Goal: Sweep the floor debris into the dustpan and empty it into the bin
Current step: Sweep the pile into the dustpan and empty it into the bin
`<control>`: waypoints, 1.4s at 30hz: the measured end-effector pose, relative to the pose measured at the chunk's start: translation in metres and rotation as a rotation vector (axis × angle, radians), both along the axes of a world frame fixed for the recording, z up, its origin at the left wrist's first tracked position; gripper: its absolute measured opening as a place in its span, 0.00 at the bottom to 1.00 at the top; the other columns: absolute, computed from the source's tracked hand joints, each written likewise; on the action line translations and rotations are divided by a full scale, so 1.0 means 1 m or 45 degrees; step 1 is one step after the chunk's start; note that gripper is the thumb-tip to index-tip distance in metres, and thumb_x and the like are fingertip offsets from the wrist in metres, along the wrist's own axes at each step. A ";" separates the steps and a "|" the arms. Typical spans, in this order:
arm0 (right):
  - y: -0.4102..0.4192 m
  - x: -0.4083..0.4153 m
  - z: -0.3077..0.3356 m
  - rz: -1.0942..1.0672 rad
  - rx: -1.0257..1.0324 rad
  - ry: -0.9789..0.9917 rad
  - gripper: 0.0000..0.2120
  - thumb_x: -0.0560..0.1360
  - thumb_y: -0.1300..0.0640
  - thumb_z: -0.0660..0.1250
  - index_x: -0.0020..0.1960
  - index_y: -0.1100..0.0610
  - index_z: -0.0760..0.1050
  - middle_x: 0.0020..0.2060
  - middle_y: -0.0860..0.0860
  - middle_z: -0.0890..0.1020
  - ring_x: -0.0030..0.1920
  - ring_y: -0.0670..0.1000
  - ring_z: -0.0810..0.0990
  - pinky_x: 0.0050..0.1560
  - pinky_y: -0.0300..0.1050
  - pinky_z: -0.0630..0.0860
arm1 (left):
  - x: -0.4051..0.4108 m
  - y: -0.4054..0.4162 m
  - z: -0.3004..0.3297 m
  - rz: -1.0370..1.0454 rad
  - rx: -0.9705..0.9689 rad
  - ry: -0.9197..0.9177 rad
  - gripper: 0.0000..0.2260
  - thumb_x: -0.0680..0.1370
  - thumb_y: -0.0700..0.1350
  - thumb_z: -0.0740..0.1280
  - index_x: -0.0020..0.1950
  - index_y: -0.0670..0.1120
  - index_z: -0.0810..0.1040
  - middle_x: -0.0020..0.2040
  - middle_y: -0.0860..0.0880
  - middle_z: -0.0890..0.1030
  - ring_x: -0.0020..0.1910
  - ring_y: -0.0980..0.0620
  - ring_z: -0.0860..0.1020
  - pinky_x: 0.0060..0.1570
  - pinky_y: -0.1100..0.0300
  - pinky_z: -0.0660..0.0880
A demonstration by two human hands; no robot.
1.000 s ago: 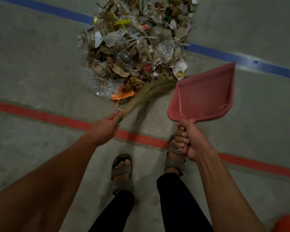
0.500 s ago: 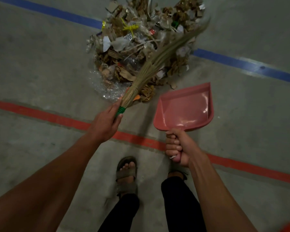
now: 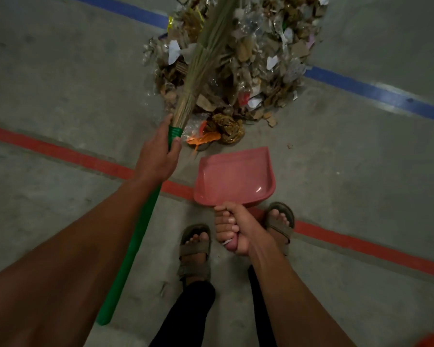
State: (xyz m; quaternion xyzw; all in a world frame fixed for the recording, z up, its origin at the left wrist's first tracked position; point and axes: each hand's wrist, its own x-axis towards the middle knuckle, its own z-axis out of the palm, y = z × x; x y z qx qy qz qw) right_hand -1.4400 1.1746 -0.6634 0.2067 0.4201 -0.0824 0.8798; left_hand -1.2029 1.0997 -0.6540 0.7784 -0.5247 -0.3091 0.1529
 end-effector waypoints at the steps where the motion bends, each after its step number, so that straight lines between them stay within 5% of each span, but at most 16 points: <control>1: 0.006 0.007 -0.005 -0.014 0.021 -0.020 0.16 0.77 0.60 0.60 0.32 0.51 0.61 0.19 0.44 0.61 0.15 0.42 0.58 0.15 0.35 0.57 | 0.004 -0.001 0.000 0.024 -0.008 0.005 0.26 0.85 0.50 0.61 0.83 0.53 0.58 0.64 0.40 0.78 0.56 0.40 0.78 0.52 0.51 0.72; 9: 0.021 0.062 -0.072 -0.030 0.099 -0.175 0.17 0.76 0.60 0.61 0.30 0.52 0.62 0.19 0.44 0.62 0.16 0.43 0.59 0.15 0.36 0.58 | 0.034 0.000 -0.031 0.132 -0.039 0.096 0.26 0.81 0.54 0.59 0.80 0.57 0.60 0.56 0.43 0.80 0.48 0.40 0.81 0.49 0.44 0.79; 14: 0.000 0.084 -0.118 -0.100 -0.006 -0.194 0.17 0.77 0.59 0.61 0.31 0.51 0.63 0.19 0.44 0.62 0.15 0.42 0.59 0.15 0.36 0.58 | 0.043 -0.003 -0.065 0.077 -0.095 0.044 0.25 0.83 0.50 0.61 0.81 0.54 0.61 0.53 0.47 0.79 0.45 0.45 0.78 0.45 0.53 0.72; 22: -0.092 0.082 -0.162 -0.301 -0.230 -0.208 0.17 0.78 0.58 0.61 0.32 0.52 0.63 0.18 0.44 0.62 0.15 0.42 0.59 0.16 0.34 0.55 | 0.037 -0.036 -0.103 -0.019 -0.170 0.033 0.26 0.84 0.49 0.61 0.82 0.54 0.59 0.59 0.45 0.78 0.49 0.49 0.76 0.47 0.55 0.70; 27: -0.144 0.061 -0.165 -0.286 -0.284 -0.185 0.16 0.79 0.59 0.60 0.32 0.52 0.64 0.19 0.44 0.61 0.15 0.42 0.58 0.16 0.35 0.55 | 0.024 -0.073 -0.110 -0.102 -0.233 0.047 0.26 0.85 0.51 0.62 0.83 0.51 0.59 0.70 0.44 0.76 0.64 0.44 0.76 0.61 0.54 0.71; 30: -0.153 0.046 -0.165 -0.240 -0.285 -0.172 0.16 0.79 0.59 0.60 0.33 0.51 0.63 0.19 0.43 0.61 0.15 0.42 0.58 0.16 0.35 0.54 | 0.015 -0.093 -0.111 -0.192 -0.255 0.022 0.26 0.85 0.53 0.62 0.82 0.49 0.61 0.68 0.43 0.78 0.61 0.43 0.78 0.56 0.55 0.71; 36: -0.142 0.011 -0.167 -0.133 -0.281 -0.145 0.17 0.79 0.58 0.61 0.33 0.51 0.61 0.19 0.44 0.60 0.15 0.42 0.57 0.18 0.35 0.51 | 0.011 -0.102 -0.135 -0.388 0.011 -0.039 0.26 0.85 0.52 0.61 0.83 0.54 0.57 0.71 0.41 0.75 0.65 0.39 0.76 0.61 0.47 0.73; 42: -0.137 -0.017 -0.161 -0.046 -0.272 -0.083 0.19 0.77 0.58 0.62 0.35 0.48 0.54 0.18 0.44 0.60 0.15 0.42 0.56 0.18 0.34 0.50 | 0.027 -0.029 -0.138 -0.622 0.248 0.067 0.27 0.84 0.51 0.62 0.82 0.61 0.56 0.71 0.46 0.74 0.62 0.41 0.78 0.59 0.47 0.76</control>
